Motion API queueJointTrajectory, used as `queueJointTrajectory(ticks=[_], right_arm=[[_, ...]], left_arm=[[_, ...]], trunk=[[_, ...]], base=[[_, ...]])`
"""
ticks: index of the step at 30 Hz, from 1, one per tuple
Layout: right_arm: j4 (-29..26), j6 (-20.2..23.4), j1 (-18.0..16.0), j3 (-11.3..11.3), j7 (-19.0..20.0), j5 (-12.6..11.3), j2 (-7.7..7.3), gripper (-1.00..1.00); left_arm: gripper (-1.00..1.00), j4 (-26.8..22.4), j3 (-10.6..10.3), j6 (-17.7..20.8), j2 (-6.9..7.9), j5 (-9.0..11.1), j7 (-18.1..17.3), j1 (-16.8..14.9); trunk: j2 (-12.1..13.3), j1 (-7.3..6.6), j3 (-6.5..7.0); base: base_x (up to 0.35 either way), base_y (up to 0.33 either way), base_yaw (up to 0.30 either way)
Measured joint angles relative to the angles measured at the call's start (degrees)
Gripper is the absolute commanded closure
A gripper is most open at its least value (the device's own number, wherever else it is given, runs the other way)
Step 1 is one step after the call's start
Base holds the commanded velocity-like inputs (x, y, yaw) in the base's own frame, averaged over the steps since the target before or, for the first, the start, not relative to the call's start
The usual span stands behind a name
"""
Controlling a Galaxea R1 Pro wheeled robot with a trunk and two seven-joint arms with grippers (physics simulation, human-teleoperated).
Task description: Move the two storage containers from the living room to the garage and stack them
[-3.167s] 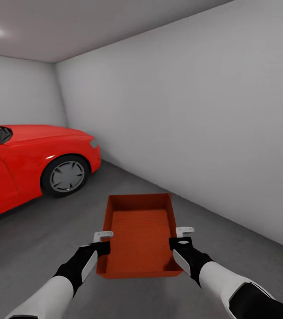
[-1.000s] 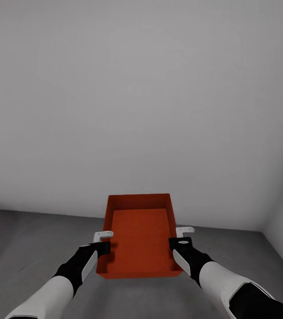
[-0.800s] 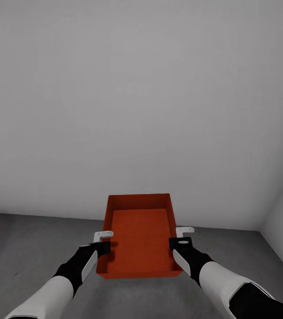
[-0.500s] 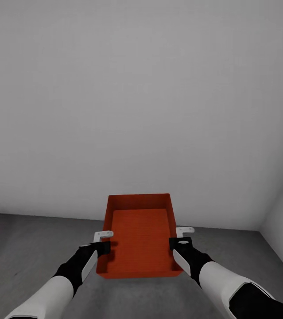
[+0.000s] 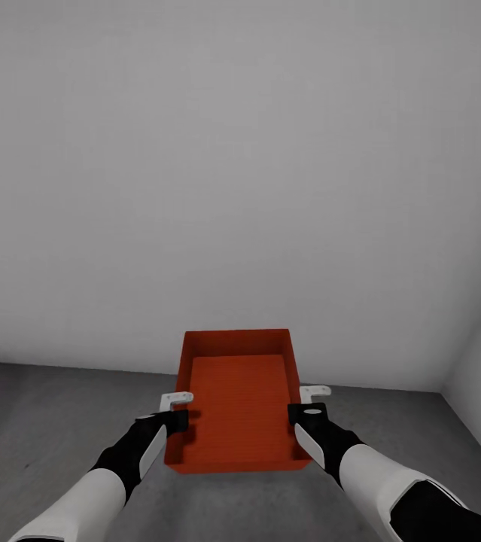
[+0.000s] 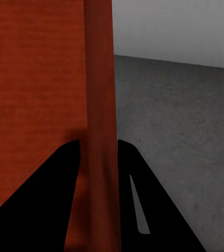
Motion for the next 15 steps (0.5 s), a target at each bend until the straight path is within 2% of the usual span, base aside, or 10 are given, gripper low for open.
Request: queueJointTrajectory(ticks=[15], right_arm=[[0.1,0.1,0.0,0.5,0.0,-0.7,-0.09,1.00]], left_arm=[[1.00,0.2,0.2,0.1,-0.10,0.1,0.1,0.0]], trunk=[[0.0,0.00,0.00]], base=[[0.000,0.000,0.000]])
